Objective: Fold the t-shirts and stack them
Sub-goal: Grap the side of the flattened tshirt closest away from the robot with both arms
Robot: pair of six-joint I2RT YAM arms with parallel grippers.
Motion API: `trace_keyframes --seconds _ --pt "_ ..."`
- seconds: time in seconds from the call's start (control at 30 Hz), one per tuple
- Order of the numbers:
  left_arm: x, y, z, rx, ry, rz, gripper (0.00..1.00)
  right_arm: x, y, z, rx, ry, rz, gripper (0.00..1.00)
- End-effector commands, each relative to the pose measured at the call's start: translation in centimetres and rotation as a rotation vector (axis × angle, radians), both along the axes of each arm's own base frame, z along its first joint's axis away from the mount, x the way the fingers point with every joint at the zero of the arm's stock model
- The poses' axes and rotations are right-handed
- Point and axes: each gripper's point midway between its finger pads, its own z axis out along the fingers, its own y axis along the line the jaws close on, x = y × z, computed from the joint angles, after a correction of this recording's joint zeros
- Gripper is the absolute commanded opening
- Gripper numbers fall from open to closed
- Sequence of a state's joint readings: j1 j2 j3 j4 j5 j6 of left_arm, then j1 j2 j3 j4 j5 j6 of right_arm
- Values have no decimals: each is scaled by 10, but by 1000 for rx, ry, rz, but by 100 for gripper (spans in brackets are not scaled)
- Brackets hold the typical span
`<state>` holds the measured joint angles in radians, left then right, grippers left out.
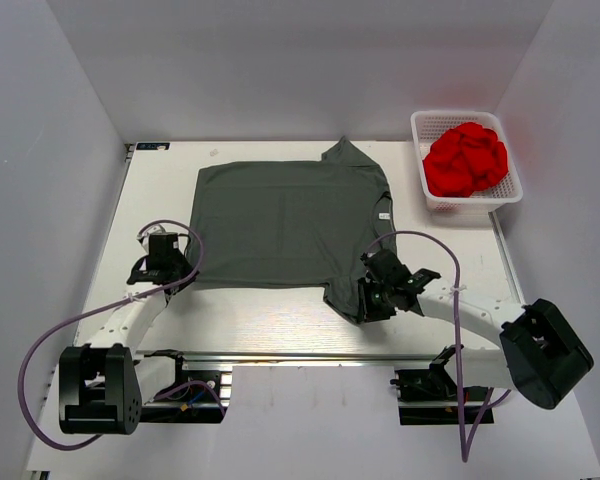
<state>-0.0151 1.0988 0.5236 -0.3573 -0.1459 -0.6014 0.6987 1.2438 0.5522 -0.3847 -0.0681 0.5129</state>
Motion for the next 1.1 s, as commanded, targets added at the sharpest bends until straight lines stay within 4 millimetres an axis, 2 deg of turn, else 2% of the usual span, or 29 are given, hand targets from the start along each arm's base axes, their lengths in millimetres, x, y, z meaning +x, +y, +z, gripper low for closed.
trace_keyframes --seconds 0.0,0.07,0.1,0.2,0.27,0.33,0.37,0.43,0.53,0.57,0.6,0.63,0.67,0.73,0.77,0.8,0.83,0.87,0.93,0.97,1.0,1.07 --pt "-13 4 -6 7 19 17 0 -4 -3 -12 2 -4 -23 17" --pt "-12 2 -3 0 9 11 0 -7 1 -11 32 8 -15 0" --pt "-12 2 -3 0 9 11 0 -9 2 -10 36 7 1 0" --pt "-17 0 -1 -13 20 13 0 -17 18 10 124 7 96 0" --pt "-18 -4 6 -30 0 9 0 -17 30 36 204 -60 177 0" --pt "-17 -7 10 -43 -27 -1 0 -13 30 48 220 -123 189 0" --pt "-16 -9 15 -56 -50 0 0 -1 25 49 183 -171 158 0" --pt "-11 -9 20 -56 -70 -1 0 7 26 55 165 -197 159 0" --pt "3 -11 34 -64 -107 -8 0 34 36 75 174 -283 130 0" --pt "7 -11 36 -64 -112 -8 0 46 34 77 139 -311 96 0" --pt "11 -13 33 -72 -98 -15 0 57 36 87 140 -343 79 0" --pt "20 -13 41 -72 -121 -16 0 69 29 85 91 -369 39 0" --pt "24 -13 42 -72 -115 -16 0 81 32 96 87 -402 20 0" --pt "39 -11 47 -78 -127 0 0 104 16 95 4 -446 -63 0" --pt "45 -11 49 -78 -135 0 0 117 18 104 -1 -475 -88 0" --pt "54 -11 58 -78 -158 -1 0 133 10 108 -27 -508 -141 0" --pt "59 -8 55 -67 -140 10 0 140 11 102 -45 -496 -149 0" --pt "63 -9 56 -67 -138 10 0 155 18 118 -26 -525 -161 0" --pt "76 -7 64 -60 -149 16 0 165 13 115 -35 -512 -185 0" --pt "83 -7 58 -53 -137 8 0 172 13 121 -29 -524 -197 0" --pt "92 -8 63 -59 -152 2 0 182 11 124 -28 -536 -221 0" --pt "102 -9 60 -59 -139 2 0 198 3 127 -37 -544 -270 0"
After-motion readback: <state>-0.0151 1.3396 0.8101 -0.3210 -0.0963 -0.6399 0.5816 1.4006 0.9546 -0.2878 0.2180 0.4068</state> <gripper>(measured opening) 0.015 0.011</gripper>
